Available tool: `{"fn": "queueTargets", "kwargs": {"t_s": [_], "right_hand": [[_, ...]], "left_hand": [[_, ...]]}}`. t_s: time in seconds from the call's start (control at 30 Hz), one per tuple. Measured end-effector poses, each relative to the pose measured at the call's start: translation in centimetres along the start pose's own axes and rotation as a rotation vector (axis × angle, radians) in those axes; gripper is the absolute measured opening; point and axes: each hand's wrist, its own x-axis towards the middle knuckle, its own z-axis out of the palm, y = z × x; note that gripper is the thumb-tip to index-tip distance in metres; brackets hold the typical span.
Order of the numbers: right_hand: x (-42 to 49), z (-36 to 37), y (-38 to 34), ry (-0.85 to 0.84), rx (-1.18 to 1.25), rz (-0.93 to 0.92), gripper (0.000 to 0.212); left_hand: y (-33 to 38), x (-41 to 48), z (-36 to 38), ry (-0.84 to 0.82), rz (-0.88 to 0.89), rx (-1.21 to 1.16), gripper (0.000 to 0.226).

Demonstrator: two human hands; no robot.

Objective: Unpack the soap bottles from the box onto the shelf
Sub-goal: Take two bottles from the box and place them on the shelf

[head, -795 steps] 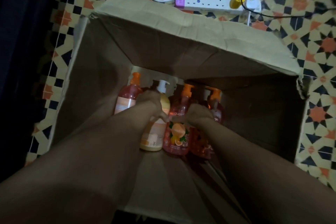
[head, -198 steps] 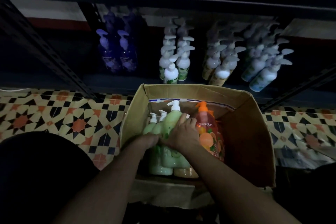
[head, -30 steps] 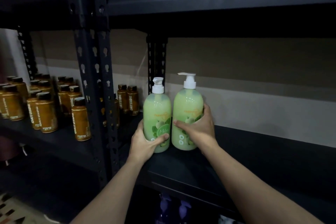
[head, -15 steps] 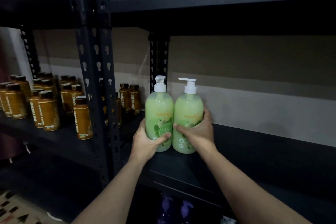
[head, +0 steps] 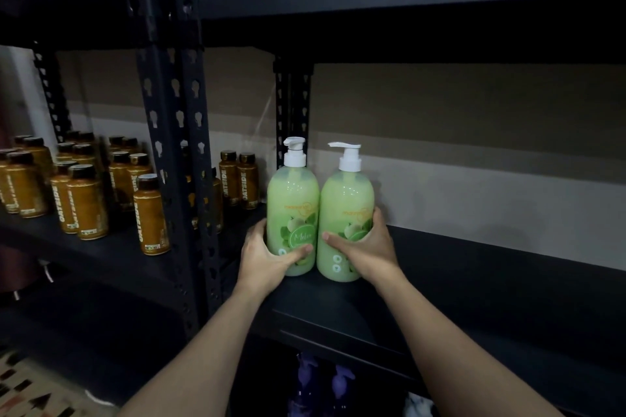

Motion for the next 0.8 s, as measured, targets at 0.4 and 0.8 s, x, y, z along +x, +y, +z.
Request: {"fn": "queueTargets", "kwargs": {"t_s": [0.4,0.8], "right_hand": [[0.32,0.46,0.7,0.001,-0.005,-0.016,0.091],[0.44,0.57,0.9,-0.011,0.013,0.002,0.106]], "left_hand": [[0.29,-0.03,0.14,-0.001,0.036,-0.034,0.066],[0.32,-0.07,0.11,0.002,0.035,0.003,0.07]]}}
